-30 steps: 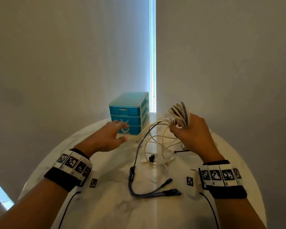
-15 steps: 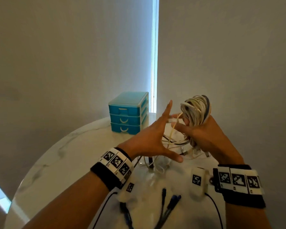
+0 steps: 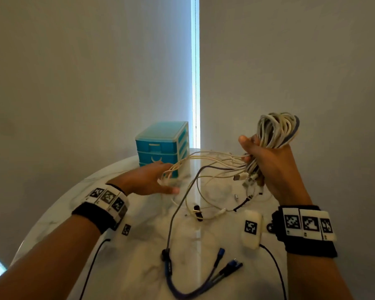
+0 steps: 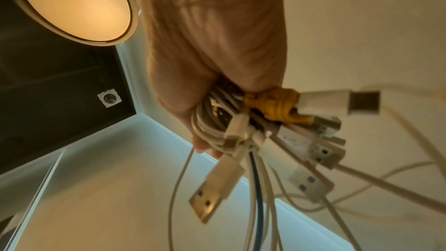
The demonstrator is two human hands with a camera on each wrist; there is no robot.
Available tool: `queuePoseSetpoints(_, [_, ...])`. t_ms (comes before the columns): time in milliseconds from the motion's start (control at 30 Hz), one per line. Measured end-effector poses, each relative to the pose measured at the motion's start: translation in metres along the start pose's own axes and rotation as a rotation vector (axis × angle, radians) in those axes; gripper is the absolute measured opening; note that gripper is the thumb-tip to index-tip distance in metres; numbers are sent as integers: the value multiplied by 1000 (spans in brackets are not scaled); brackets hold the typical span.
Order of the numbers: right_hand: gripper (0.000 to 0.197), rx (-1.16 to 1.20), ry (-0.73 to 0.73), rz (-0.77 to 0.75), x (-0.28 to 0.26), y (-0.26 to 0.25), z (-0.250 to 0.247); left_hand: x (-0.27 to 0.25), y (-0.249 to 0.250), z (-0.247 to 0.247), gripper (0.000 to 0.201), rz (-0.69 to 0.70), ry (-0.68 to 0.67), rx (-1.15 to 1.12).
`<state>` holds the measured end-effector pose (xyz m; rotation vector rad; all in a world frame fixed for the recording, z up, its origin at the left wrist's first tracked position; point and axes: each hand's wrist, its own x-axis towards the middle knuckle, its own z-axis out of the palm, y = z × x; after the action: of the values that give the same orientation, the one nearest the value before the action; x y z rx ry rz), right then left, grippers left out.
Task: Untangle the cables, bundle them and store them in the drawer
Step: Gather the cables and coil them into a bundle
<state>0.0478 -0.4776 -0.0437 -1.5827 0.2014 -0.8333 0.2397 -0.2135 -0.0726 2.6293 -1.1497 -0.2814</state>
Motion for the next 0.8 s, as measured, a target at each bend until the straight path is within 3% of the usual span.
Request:
queuePoseSetpoints(67, [28,-6,-58,-31,7,-7,6,-13,-2,-16,131,-59,-178,-68])
queuePoseSetpoints(100, [28,-34,-102,-39,11,-11,9,-21,1,-25,146,-54,-228,-101])
queuePoseSetpoints(167, [30,-116,-206,-76,18,-22,21,-37,18,-47,150,32,-210,-230])
queuePoseSetpoints(333, [14,-211,-448,-180,27,-64,59,-38,82,-81,121,336,192,-615])
queuePoseSetpoints(400, [16,-116,-529,-204,25,-85,70,-27,95,-74,109,447,158,-687])
queuePoseSetpoints(467, [31,-51,-591,-216,26,-106,78,-19,102,-64,84,507,163,-751])
queuePoseSetpoints(633, [37,-76,-675,-102,33,-146,82,-23,118,-66,18,503,132,-809])
queuePoseSetpoints(700, [40,-79,-688,-39,38,-155,79,-26,118,-76,4,478,116,-770])
queuePoseSetpoints(800, [39,-136,-688,-32,47,-165,73,-32,115,-89,16,488,-25,-777])
